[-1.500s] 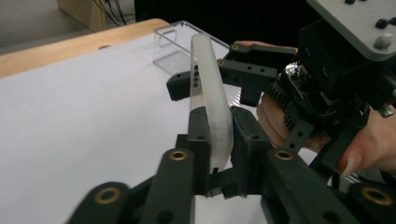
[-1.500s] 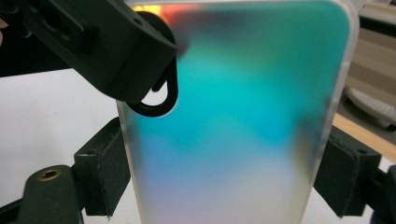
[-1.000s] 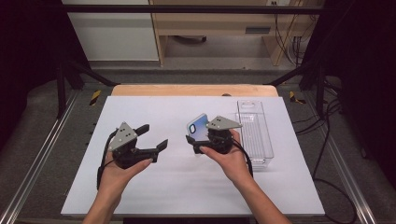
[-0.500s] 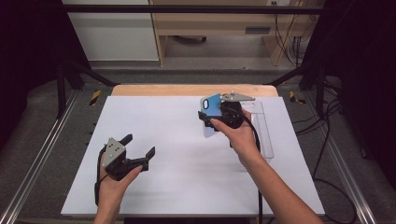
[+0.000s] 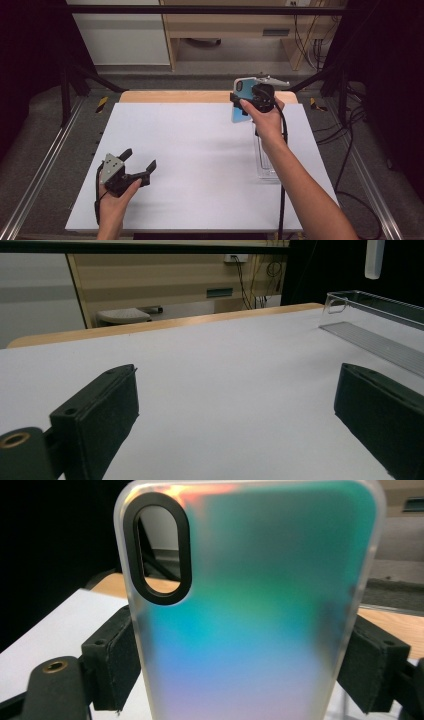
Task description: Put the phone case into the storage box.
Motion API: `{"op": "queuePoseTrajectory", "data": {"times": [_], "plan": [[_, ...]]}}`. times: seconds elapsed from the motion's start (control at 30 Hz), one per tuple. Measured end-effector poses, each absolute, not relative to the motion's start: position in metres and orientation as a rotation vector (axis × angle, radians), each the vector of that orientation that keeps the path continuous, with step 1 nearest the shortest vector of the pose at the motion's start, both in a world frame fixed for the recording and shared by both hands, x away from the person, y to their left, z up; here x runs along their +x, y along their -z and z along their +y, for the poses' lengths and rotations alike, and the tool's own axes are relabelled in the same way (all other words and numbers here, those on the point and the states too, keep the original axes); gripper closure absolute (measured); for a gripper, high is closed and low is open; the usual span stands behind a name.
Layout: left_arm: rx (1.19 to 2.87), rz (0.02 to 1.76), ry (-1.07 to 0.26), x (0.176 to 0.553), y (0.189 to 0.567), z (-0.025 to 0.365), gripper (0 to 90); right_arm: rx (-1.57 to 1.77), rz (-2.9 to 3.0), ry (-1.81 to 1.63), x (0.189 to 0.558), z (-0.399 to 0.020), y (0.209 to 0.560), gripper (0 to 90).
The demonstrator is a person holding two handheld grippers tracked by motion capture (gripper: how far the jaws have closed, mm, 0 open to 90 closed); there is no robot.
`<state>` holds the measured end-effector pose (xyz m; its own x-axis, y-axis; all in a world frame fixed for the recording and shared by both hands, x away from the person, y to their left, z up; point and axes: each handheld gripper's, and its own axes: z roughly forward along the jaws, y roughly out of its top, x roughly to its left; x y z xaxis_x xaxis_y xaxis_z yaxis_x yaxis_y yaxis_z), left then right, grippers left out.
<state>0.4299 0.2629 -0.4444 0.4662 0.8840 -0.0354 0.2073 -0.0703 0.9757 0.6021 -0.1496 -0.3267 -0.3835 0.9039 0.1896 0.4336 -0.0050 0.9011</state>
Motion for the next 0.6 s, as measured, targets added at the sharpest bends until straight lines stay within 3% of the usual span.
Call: {"op": "queuePoseTrajectory", "data": {"times": [0.6], "plan": [[1.595, 0.966, -0.759, 0.427, 0.455, 0.264, 3.2, 1.354, 1.629, -1.335, 0.619, -0.179, 0.323, 17.6]]}}
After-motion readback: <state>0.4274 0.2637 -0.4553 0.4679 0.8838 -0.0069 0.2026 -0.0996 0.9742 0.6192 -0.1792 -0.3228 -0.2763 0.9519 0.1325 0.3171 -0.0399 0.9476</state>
